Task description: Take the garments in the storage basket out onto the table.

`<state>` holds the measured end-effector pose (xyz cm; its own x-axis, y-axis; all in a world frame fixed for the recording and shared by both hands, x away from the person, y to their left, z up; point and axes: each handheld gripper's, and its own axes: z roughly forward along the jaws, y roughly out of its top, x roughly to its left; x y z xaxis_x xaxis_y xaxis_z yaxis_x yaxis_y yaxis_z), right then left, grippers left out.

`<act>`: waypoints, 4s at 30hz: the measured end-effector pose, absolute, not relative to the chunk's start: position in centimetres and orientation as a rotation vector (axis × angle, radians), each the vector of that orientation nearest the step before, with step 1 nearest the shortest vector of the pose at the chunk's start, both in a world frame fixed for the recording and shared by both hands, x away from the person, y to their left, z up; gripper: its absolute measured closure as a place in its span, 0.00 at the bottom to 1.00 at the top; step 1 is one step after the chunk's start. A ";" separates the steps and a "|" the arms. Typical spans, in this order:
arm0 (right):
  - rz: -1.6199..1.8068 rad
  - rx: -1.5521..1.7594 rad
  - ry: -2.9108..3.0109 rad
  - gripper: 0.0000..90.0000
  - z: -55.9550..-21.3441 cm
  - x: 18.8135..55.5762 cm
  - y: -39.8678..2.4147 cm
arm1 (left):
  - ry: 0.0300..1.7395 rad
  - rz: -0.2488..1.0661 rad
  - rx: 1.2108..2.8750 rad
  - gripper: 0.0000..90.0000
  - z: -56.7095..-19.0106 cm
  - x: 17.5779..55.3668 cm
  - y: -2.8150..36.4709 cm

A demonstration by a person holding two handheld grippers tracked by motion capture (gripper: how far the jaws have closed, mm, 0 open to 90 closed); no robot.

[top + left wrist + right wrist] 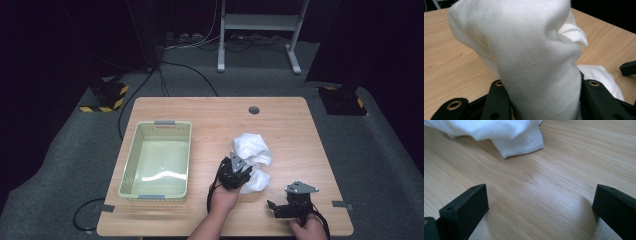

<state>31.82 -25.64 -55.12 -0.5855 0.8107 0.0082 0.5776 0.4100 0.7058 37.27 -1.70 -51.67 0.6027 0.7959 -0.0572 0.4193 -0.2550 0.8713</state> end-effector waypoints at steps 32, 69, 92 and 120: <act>0.978 1.198 2.339 0.00 -55.1 31.8 -25.6 | 1.039 0.403 1.962 0.59 -54.1 38.3 -2.3; 0.981 1.199 2.341 0.00 -55.1 31.9 -25.7 | 0.936 0.511 1.844 0.02 -48.5 37.3 -0.9; 0.979 1.197 2.341 0.00 -55.1 31.9 -25.7 | 0.884 0.541 1.813 0.01 -46.8 34.4 2.3; 0.968 1.193 2.341 0.00 -55.1 31.8 -25.6 | 0.881 0.544 1.797 0.01 -49.2 27.9 6.7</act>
<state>31.82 -25.55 -55.12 -0.5896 0.8077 0.0054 0.5757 0.4156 0.7041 27.88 6.74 -49.20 0.6305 0.7753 -0.0356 0.3157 -0.2143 0.9243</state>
